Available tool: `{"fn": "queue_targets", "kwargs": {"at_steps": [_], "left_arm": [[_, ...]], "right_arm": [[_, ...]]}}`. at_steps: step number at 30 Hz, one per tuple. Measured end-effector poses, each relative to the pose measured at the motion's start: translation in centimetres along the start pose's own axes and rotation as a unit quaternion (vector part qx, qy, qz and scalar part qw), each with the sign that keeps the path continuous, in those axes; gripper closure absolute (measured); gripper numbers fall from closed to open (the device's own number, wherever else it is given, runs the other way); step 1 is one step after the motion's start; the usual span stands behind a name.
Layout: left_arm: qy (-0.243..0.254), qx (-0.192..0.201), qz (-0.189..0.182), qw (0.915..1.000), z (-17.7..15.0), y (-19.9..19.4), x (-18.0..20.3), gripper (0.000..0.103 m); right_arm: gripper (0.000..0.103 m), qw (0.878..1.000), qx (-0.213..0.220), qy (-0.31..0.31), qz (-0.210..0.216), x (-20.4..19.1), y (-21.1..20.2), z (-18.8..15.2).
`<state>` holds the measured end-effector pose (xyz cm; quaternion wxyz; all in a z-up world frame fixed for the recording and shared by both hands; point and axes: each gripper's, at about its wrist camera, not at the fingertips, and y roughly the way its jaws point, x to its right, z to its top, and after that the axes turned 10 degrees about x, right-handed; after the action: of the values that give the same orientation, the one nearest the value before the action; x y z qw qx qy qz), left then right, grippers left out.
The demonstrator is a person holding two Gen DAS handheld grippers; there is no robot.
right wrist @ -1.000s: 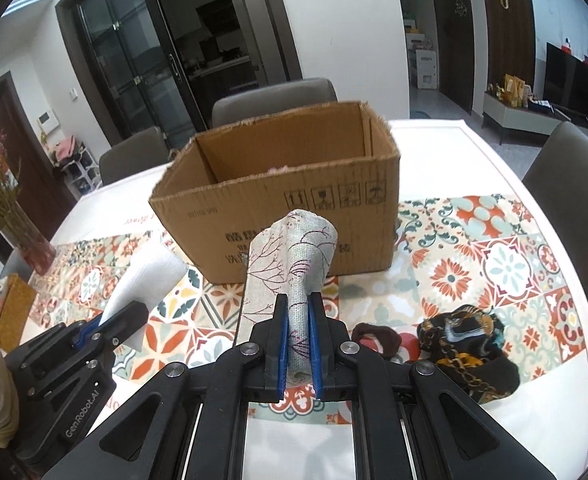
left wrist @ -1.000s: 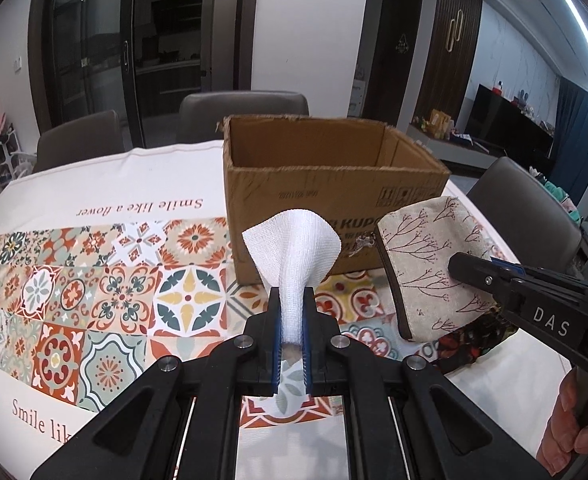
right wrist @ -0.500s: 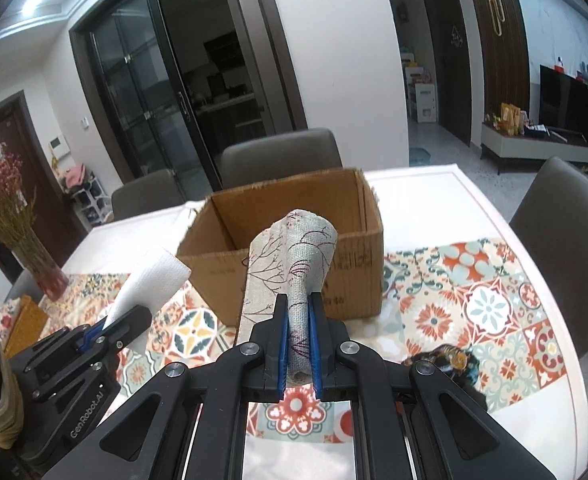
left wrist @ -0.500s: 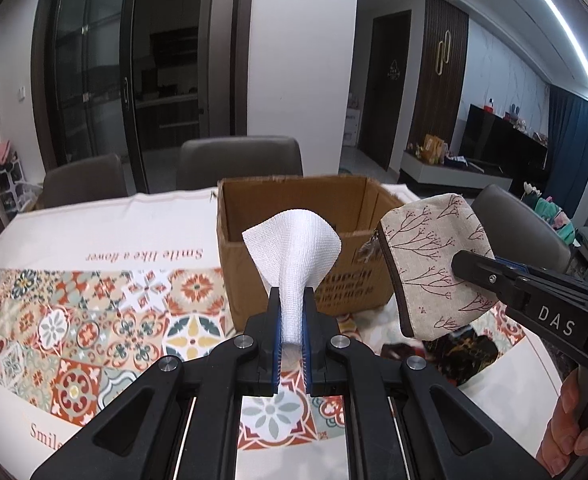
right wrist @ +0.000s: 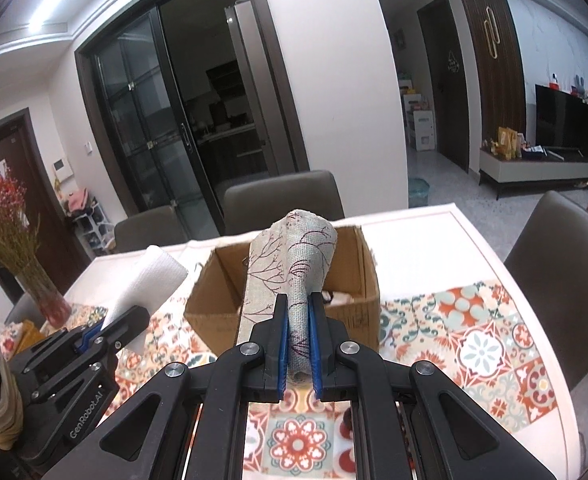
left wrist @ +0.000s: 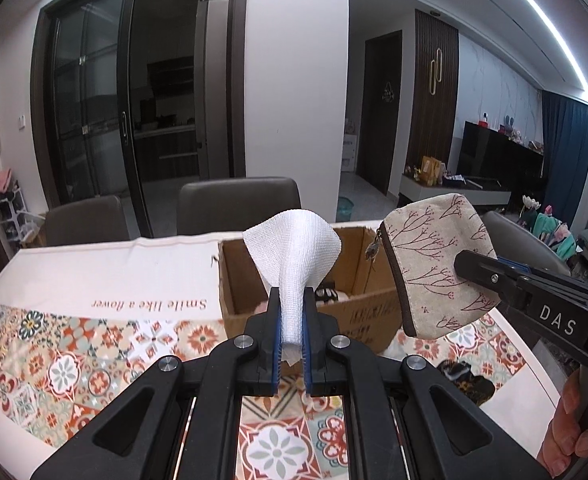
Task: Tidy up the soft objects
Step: 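Lift the white pad and floral pouch and carry both over the box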
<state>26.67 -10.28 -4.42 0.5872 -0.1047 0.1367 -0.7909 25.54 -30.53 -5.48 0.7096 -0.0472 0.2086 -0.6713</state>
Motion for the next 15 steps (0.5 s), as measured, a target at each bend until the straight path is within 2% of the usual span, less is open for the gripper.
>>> {"fn": "queue_targets", "kwargs": {"at_steps": [15], "left_arm": [[0.015,0.02,0.002,0.9997,3.1,3.4,-0.4,0.093]], "right_arm": [[0.093,1.0,0.024,-0.01,-0.009,0.3,3.6,3.1]]}}
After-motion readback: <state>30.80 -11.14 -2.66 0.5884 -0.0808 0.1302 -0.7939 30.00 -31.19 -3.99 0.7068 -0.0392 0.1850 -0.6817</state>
